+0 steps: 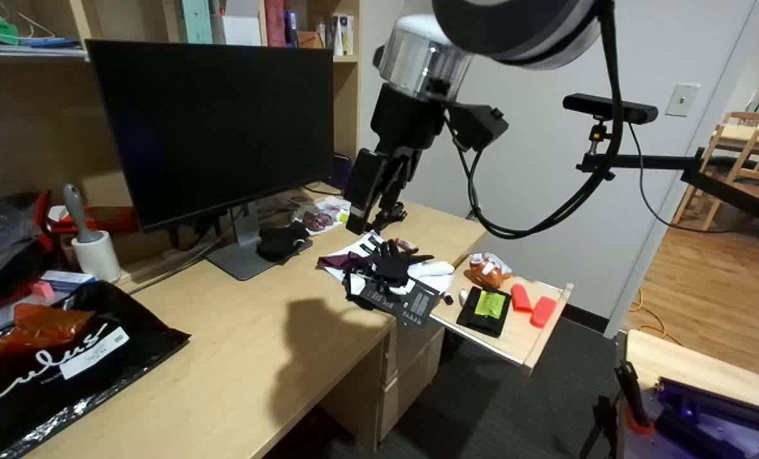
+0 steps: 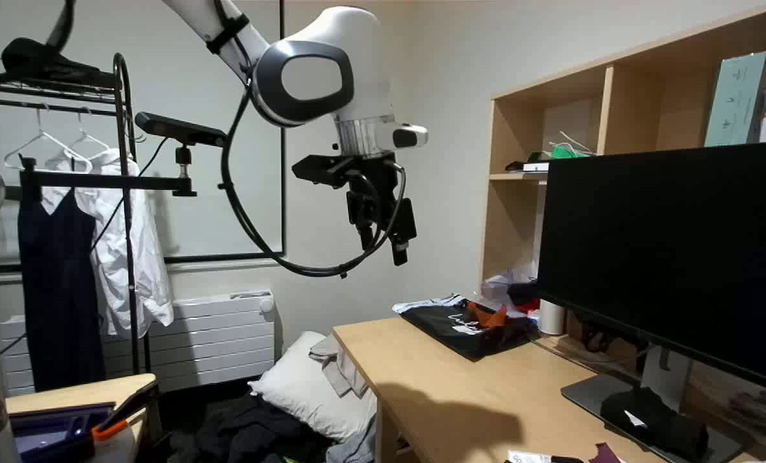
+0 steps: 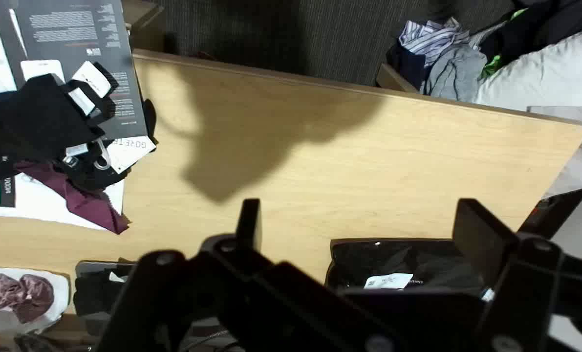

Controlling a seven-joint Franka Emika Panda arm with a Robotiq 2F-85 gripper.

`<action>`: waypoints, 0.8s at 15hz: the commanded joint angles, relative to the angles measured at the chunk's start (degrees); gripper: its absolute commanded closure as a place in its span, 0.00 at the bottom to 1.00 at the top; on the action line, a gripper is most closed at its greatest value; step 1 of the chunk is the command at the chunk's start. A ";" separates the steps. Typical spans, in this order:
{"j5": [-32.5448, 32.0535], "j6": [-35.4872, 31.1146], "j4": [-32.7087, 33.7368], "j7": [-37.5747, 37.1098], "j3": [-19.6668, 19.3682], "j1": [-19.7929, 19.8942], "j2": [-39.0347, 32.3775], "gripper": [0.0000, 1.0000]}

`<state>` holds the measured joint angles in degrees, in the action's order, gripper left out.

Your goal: Move the green packet and black bag from the sliding tray to the left side of the table

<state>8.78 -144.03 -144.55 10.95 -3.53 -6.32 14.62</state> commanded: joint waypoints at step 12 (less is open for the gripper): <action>-1.73 -12.49 -0.65 -18.34 -3.84 13.51 -7.06 0.00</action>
<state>8.42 -152.21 -144.81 -3.49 -6.04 3.41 11.45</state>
